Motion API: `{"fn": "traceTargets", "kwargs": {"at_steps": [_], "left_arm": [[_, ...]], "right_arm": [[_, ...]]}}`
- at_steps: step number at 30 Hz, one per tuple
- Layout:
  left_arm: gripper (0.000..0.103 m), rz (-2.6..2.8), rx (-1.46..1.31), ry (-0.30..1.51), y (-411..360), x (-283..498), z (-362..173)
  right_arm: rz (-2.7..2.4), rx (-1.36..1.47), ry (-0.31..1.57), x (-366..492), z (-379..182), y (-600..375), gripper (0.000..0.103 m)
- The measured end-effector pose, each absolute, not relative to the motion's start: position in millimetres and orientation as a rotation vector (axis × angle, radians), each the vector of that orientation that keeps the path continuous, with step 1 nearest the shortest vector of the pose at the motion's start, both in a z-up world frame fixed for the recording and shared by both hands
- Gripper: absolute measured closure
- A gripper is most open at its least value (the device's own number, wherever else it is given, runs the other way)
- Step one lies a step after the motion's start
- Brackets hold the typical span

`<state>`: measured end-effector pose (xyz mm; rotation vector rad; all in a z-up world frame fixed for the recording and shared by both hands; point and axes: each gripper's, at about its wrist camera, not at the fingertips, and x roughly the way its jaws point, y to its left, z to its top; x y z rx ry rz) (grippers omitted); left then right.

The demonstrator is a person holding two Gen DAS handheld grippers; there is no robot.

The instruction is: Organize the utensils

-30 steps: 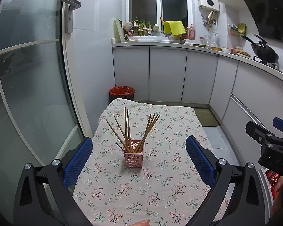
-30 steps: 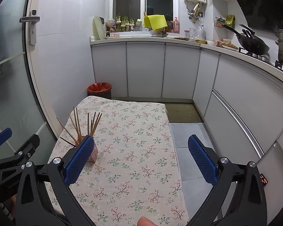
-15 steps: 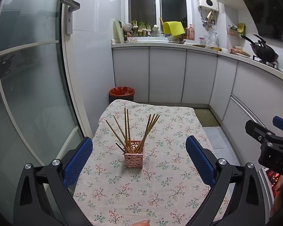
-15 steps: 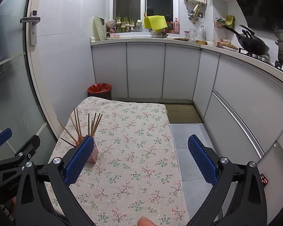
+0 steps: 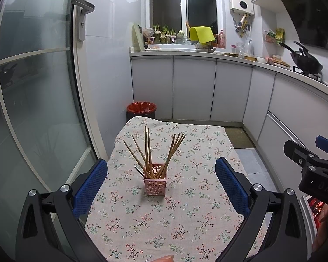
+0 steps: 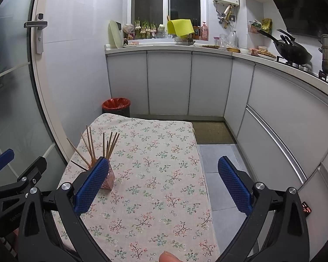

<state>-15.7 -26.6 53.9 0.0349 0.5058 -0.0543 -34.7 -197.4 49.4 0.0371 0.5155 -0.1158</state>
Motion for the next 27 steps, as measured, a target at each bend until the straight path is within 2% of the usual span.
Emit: {"fn": "traceTargets", "kwargs": {"at_steps": [27], "left_arm": [[0.007,-0.053,0.031,0.5,-27.1,-17.1,55.9]], "right_arm": [[-0.109,0.033,0.511,-36.2,50.4,-194.6,0.007]]}}
